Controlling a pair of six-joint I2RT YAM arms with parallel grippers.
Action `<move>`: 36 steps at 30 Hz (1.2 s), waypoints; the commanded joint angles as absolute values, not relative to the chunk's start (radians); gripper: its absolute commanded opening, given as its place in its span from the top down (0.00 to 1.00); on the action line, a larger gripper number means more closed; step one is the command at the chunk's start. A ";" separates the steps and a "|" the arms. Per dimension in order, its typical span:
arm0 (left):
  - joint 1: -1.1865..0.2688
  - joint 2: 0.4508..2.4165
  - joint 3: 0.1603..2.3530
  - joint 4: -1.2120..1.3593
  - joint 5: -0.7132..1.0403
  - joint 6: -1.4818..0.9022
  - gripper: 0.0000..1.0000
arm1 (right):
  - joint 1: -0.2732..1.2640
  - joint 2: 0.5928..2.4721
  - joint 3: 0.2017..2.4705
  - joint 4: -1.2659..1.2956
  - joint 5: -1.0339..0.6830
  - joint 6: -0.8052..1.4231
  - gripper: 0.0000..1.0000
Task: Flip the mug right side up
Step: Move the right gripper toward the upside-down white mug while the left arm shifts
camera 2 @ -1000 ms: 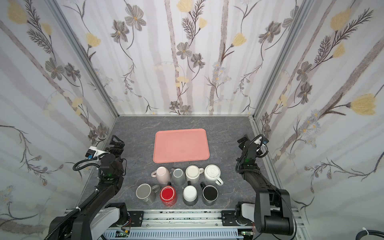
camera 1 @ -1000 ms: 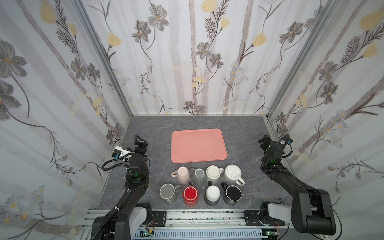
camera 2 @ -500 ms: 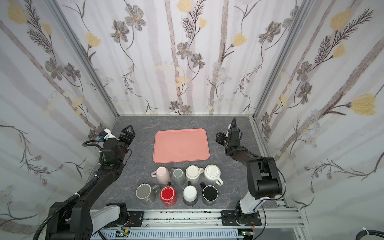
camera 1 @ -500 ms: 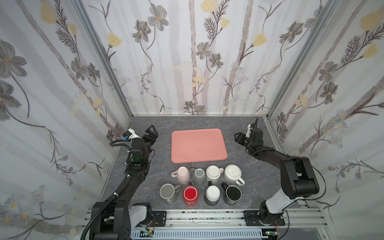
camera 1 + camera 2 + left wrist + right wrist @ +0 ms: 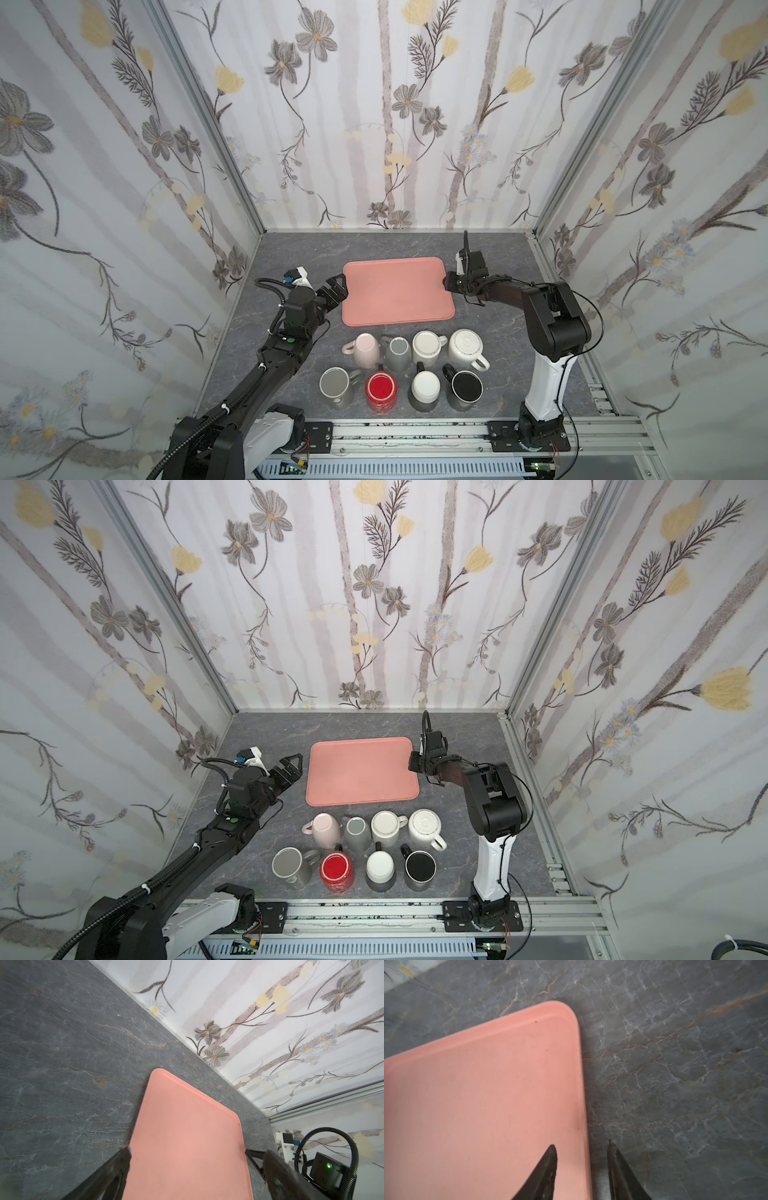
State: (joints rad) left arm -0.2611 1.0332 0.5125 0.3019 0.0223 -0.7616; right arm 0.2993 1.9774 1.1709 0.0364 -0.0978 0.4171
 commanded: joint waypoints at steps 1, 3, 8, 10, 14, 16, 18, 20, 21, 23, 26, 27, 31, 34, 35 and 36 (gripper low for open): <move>-0.265 1.026 0.513 0.278 0.021 -0.735 0.01 | 0.315 1.997 1.192 0.005 -0.061 0.408 0.62; -0.264 1.031 0.516 0.274 0.022 -0.732 0.02 | 0.322 2.016 1.207 -0.007 -0.050 0.408 0.66; -0.267 1.044 0.523 0.265 0.030 -0.730 0.03 | 0.333 2.040 1.215 -0.024 -0.021 0.411 0.77; -0.266 1.047 0.523 0.262 0.030 -0.729 0.03 | 0.334 2.042 1.217 -0.027 -0.012 0.408 0.82; -0.266 1.050 0.525 0.258 0.035 -0.727 0.02 | 0.333 2.045 1.235 -0.041 0.006 0.388 0.91; -0.267 1.051 0.527 0.255 0.033 -0.726 0.02 | 0.329 2.053 1.255 -0.058 0.013 0.376 0.96; -0.266 1.049 0.527 0.253 0.032 -0.724 0.02 | 0.327 2.057 1.269 -0.070 0.021 0.360 0.99; -0.267 1.049 0.529 0.250 0.032 -0.723 0.02 | 0.324 2.060 1.282 -0.081 0.032 0.350 1.00; -0.267 1.049 0.529 0.250 0.032 -0.723 0.02 | 0.319 2.061 1.287 -0.086 0.031 0.345 1.00; -0.266 1.051 0.529 0.247 0.032 -0.723 0.02 | 0.311 2.063 1.292 -0.089 0.026 0.331 1.00; -0.267 1.051 0.531 0.243 0.032 -0.721 0.02 | 0.294 2.066 1.307 -0.110 0.011 0.301 1.00; -0.266 1.051 0.532 0.244 0.032 -0.719 0.02 | 0.286 2.068 1.315 -0.118 0.000 0.290 1.00; -0.266 1.055 0.533 0.242 0.033 -0.718 0.02 | 0.261 2.079 1.345 -0.147 -0.022 0.268 1.00; -0.266 1.059 0.533 0.242 0.037 -0.719 0.00 | 0.257 2.087 1.364 -0.161 -0.021 0.257 0.98; -0.269 1.058 0.534 0.241 0.040 -0.720 0.00 | 0.255 2.089 1.365 -0.162 -0.021 0.257 0.93; -0.268 1.057 0.533 0.240 0.041 -0.721 0.00 | 0.256 2.088 1.365 -0.161 -0.020 0.259 0.86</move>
State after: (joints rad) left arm -0.2672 1.0573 0.5236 0.2398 0.0376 -0.7254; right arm 0.2558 2.0827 1.3563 -0.1303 -0.0383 0.2863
